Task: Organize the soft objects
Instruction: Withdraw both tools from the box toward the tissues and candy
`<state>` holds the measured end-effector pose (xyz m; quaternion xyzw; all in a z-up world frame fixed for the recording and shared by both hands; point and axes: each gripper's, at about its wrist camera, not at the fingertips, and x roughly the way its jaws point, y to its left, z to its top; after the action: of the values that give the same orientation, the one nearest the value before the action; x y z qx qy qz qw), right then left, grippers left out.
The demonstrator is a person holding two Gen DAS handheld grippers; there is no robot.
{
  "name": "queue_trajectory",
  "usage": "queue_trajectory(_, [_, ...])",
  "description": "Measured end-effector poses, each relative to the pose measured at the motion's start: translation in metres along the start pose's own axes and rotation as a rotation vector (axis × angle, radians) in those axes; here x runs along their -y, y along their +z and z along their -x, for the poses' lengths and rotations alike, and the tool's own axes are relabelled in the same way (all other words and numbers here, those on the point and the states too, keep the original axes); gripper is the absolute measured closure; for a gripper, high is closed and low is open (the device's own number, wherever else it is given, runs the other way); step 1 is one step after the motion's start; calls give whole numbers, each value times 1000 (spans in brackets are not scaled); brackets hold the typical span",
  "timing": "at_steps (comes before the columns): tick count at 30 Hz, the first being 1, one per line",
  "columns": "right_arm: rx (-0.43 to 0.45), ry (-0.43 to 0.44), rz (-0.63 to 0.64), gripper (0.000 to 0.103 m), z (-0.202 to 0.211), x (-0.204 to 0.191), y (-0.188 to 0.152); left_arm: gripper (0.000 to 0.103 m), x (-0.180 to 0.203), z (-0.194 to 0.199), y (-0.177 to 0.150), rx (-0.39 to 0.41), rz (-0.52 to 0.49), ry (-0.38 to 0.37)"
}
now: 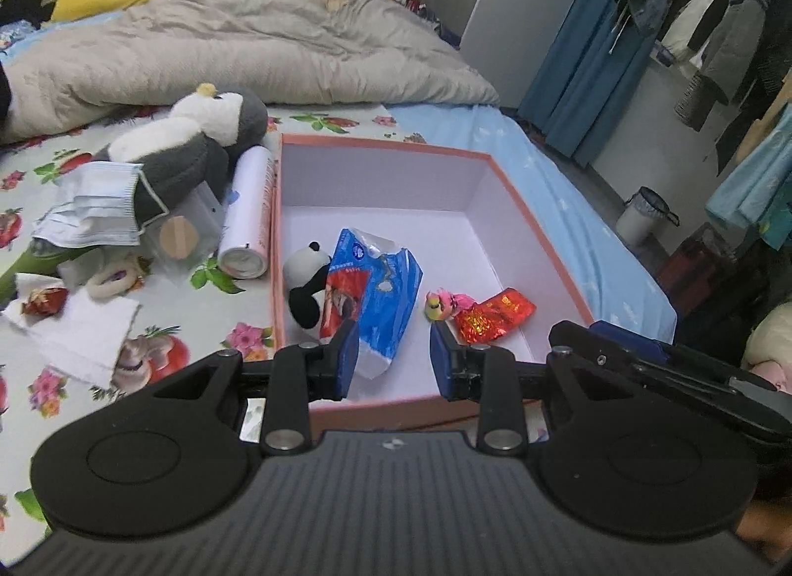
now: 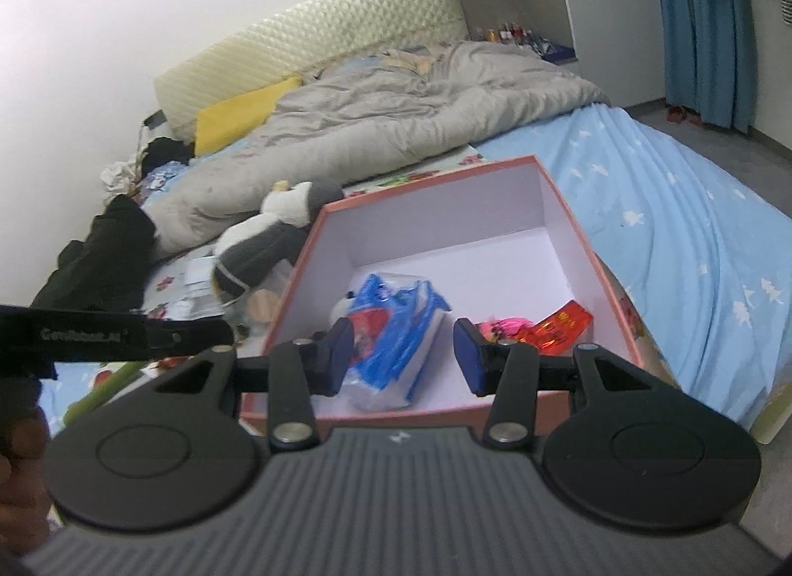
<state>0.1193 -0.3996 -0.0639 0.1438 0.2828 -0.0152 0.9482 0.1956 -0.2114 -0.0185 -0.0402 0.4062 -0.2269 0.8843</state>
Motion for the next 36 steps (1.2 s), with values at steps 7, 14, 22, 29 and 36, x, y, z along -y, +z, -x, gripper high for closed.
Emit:
queue_trajectory(7, [5,34,38,54,28,-25,-21,67,-9,44,-30,43,26,4])
queue_trajectory(14, [10,54,65,54,45,-47,-42,67,-26,76,-60,52,52,21])
queue_trajectory(22, [0,81,78,54,59,-67,-69,66,-48,103,-94,50,65,54])
queue_trajectory(29, [-28,124,134,54,64,-88,-85,66,-64,121,-118,65,102,101])
queue_trajectory(36, [-64,185,178,54,61,-114,-100,66,-92,145,-133,91,171,152])
